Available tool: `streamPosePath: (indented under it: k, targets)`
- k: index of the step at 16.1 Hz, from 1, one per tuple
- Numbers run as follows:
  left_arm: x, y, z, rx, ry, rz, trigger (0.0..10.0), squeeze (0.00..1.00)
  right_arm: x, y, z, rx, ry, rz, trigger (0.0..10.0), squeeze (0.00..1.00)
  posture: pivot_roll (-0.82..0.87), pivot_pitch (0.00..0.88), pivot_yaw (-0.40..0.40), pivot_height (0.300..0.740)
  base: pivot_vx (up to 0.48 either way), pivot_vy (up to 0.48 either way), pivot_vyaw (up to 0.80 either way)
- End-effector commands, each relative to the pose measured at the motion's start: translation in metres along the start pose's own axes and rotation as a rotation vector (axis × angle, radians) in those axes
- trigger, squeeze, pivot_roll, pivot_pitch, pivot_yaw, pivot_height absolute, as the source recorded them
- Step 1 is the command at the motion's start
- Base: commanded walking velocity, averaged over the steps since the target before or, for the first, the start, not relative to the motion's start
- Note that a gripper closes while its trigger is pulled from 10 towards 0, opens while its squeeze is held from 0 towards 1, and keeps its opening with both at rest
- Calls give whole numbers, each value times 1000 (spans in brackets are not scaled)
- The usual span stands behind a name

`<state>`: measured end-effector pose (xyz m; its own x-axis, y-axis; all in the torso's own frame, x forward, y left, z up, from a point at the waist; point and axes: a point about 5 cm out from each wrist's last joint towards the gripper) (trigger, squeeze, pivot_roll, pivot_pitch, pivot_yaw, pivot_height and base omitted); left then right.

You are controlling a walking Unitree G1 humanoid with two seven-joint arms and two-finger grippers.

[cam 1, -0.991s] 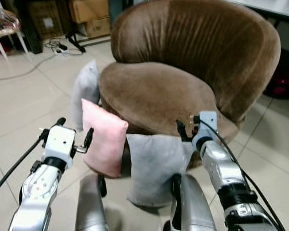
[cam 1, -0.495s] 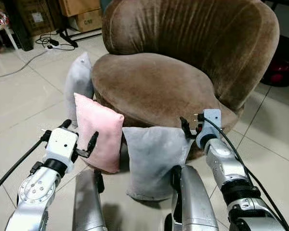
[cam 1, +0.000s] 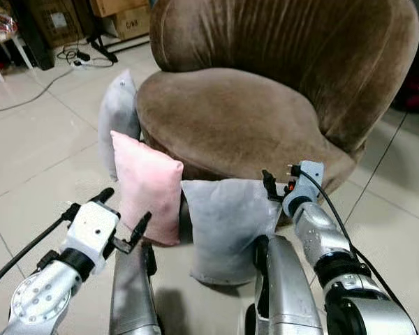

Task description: Move the pillow to the sofa from floor

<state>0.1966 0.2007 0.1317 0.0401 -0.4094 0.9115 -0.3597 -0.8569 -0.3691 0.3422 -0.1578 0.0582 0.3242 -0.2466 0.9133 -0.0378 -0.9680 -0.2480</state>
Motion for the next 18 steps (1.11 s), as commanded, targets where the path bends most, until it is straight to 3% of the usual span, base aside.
streamPosePath:
  k: [1, 4, 6, 9, 10, 12, 13, 14, 18]
  targets:
    - [3, 3, -2, -22, -5, 4, 10000, 0, 4, -1, 3, -32, 11, 13, 10000, 1000, 23, 107, 9, 436, 0, 0, 0]
    - [4, 6, -13, -26, -31, -10, 10000, 0, -1, 8, 4, -148, -22, 106, 10000, 1000, 41, 147, -6, 436, 0, 0, 0]
    - [5, 11, -21, -31, -48, -23, 10000, 0, -6, 10, 5, -209, -73, 84, 10000, 1000, 48, 159, -12, 436, 0, 0, 0]
    - [7, 17, -31, -36, -66, -34, 10000, 0, -15, 6, 5, -272, -140, 154, 10000, 1000, 64, 160, -15, 436, 0, 0, 0]
    - [7, 17, -33, -36, -72, -36, 10000, 0, -21, -7, 6, -209, -173, 238, 10000, 0, 65, 158, -14, 436, 0, 0, 0]
    - [7, 17, -34, -37, -77, -37, 10000, 0, -25, -22, 7, -130, -196, 279, 10000, 0, 62, 157, -14, 436, 0, 0, 0]
    - [7, 16, -33, -37, -79, -36, 10000, 0, -27, -26, 6, -112, -202, 273, 3216, 0, 61, 152, -14, 436, 0, 0, 0]
    - [7, 16, -32, -38, -79, -37, 10000, 0, -29, -28, 6, -109, -206, 265, 0, 0, 61, 152, -14, 436, 0, 0, 0]
    - [1, 31, -39, -178, -127, -123, 10000, 0, -36, -22, 3, -133, -225, 261, 0, 0, 51, 137, -11, 436, 0, 0, 0]
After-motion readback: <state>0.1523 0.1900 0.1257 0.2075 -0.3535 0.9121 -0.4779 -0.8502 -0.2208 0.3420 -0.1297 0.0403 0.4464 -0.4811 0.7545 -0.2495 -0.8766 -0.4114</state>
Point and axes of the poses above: a point about 5 cm out from each wrist's last joint towards the gripper, its own z axis pointing out of the wrist towards the gripper, its own x axis along the axis of the wrist's last joint, y = z × x, and after that the axes turned 1 degree about z, right-handed
